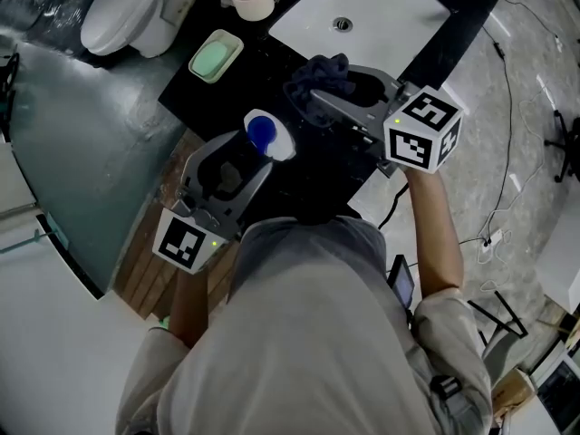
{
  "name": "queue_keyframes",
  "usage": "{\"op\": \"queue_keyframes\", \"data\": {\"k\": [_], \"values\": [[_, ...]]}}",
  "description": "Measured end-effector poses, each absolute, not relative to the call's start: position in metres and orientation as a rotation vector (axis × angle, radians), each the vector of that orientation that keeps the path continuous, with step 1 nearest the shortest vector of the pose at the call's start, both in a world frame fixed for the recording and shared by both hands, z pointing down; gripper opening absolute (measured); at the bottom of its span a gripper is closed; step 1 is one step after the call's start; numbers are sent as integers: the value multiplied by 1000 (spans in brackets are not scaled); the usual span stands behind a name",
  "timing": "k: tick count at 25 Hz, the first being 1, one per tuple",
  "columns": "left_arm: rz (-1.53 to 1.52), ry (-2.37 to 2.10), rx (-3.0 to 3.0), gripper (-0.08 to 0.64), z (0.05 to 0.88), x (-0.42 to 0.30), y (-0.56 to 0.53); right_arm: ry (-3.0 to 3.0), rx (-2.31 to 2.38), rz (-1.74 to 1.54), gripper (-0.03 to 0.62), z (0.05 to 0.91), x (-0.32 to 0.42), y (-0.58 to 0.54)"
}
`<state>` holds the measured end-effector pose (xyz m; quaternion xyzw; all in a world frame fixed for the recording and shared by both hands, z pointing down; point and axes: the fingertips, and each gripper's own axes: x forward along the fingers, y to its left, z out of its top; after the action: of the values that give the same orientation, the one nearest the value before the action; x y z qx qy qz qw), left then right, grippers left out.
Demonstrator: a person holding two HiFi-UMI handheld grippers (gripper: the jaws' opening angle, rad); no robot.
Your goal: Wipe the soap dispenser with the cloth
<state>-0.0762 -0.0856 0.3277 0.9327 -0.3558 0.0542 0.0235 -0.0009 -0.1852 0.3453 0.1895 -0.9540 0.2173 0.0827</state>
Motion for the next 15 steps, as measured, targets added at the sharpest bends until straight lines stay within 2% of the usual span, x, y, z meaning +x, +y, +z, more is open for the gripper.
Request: {"op": "queue_keyframes", "data": {"k": [7,11,15], "values": [[88,-1162,2892,178,312,-102,-75,-2896,685,556,163,322,11,-182],[10,-1248,2885,29,294,-114,-77,-2925,712,453,163,302,11,-168],[-15,-1319,2844,6,280,-114,-82,-2956,710,429,161,276,9,-147]]}}
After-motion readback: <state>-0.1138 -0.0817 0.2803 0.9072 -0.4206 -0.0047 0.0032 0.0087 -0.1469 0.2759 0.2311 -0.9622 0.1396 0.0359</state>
